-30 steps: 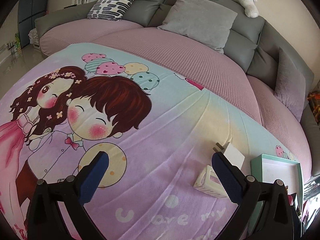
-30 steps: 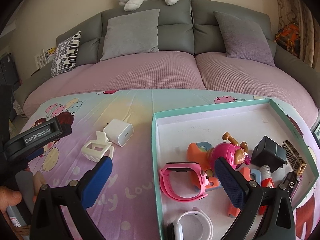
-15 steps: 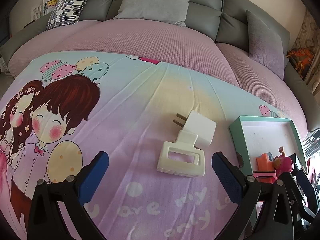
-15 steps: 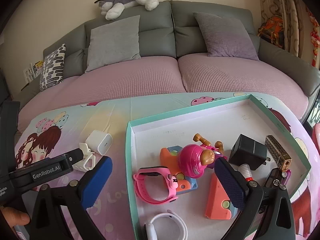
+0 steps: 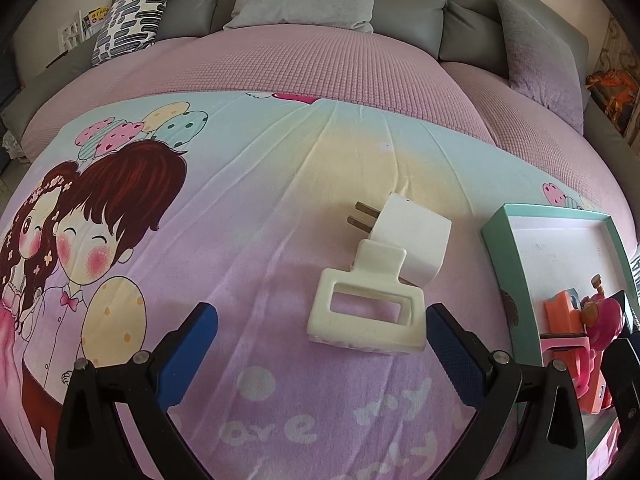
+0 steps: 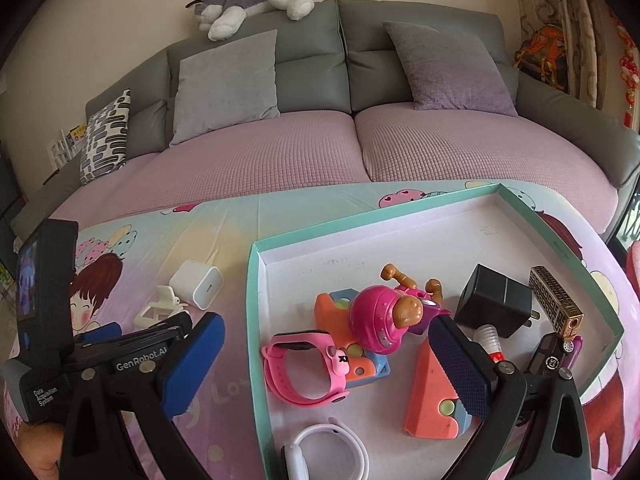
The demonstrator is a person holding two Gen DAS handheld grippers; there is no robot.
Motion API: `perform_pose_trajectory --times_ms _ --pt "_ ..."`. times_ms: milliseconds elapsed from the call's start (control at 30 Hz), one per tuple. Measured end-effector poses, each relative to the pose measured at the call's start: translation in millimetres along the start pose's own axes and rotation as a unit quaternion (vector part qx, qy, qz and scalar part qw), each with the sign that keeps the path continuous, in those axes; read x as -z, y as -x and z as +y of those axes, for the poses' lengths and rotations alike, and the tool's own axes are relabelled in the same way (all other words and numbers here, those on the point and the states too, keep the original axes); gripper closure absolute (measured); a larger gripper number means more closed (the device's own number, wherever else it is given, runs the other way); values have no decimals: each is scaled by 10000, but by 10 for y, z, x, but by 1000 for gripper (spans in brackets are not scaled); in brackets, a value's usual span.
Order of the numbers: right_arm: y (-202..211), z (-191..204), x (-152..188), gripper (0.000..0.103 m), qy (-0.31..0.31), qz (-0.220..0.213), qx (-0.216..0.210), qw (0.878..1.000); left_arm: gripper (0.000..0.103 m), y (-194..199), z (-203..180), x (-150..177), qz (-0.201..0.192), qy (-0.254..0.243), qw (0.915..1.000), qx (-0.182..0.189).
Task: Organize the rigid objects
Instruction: 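Grasp the white hair clip with the left tool while the right tool approaches the white charger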
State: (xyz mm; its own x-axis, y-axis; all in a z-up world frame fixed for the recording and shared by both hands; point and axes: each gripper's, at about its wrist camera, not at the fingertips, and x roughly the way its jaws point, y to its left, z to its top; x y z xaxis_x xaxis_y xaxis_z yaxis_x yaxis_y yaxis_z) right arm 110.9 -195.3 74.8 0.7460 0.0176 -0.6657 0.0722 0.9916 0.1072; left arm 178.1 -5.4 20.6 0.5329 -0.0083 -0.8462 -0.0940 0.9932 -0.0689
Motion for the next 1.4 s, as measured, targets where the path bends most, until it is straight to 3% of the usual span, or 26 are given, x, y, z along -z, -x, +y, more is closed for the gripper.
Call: perform_pose_trajectory --times_ms 467,800,1133,1300,1400 --pt "-29 110 47 0 209 44 78 9997 1 -37 289 -20 -101 483 9988 -6" --pt "-145 349 -28 0 370 182 -217 9989 2 21 457 37 -21 564 9984 1" --pt "-250 664 -253 0 775 129 -247 9966 20 62 631 32 -72 712 9973 141" --pt "-335 820 -278 0 985 174 -296 9945 23 59 708 17 -113 856 9958 302" --pt "-394 888 -291 0 1041 202 -401 9935 38 85 781 27 -120 916 9955 227"
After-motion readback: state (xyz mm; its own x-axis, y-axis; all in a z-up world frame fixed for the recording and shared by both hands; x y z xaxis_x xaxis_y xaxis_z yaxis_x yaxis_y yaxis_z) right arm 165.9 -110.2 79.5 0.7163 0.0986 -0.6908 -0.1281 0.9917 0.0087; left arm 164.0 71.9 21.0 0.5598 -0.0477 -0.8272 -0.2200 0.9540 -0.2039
